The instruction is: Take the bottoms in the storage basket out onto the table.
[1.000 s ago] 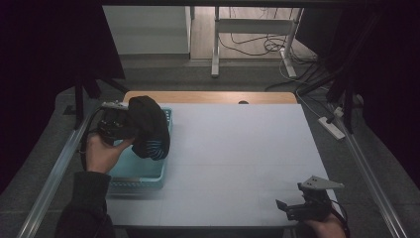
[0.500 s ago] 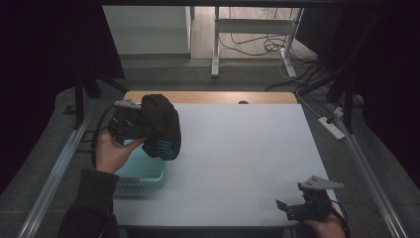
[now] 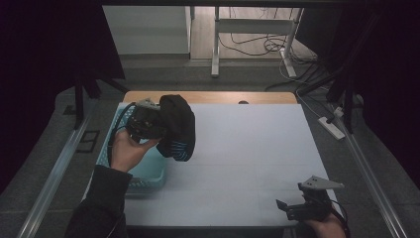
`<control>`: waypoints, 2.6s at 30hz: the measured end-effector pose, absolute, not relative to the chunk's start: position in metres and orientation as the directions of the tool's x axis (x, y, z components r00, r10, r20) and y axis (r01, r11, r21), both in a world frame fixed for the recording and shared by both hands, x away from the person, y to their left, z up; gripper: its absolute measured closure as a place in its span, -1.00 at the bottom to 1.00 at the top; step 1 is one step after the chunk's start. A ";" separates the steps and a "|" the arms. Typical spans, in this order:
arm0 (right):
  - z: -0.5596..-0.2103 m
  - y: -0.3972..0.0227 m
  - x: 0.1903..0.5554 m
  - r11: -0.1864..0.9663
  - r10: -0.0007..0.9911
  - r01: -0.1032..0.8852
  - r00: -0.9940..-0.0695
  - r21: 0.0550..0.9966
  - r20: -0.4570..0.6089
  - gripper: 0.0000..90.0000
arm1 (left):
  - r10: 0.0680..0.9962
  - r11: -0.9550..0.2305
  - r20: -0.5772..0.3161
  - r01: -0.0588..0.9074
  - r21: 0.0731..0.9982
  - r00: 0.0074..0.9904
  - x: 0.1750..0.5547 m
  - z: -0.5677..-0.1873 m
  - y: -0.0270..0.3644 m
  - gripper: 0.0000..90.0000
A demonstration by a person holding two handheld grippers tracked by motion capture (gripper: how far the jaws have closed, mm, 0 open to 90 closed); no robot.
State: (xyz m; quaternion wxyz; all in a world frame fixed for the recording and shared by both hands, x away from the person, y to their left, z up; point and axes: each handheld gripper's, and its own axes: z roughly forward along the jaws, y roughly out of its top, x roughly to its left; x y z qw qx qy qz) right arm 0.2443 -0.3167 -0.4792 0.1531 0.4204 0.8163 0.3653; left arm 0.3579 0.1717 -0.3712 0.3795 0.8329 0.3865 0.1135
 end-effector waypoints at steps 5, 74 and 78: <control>-0.479 -0.317 0.244 0.378 0.798 0.575 -0.599 0.726 0.058 -1.00 | 0.718 -0.425 -0.104 0.552 0.717 0.688 0.360 -0.372 0.162 0.34; -0.479 -0.318 0.243 0.376 0.795 0.569 -0.603 0.732 0.061 -1.00 | 0.625 -0.594 -0.129 0.576 0.561 0.770 0.396 -0.478 0.041 0.29; -0.479 -0.318 0.243 0.374 0.794 0.568 -0.604 0.733 0.063 -1.00 | 0.620 -0.614 -0.113 0.570 0.546 0.777 0.395 -0.485 0.036 0.27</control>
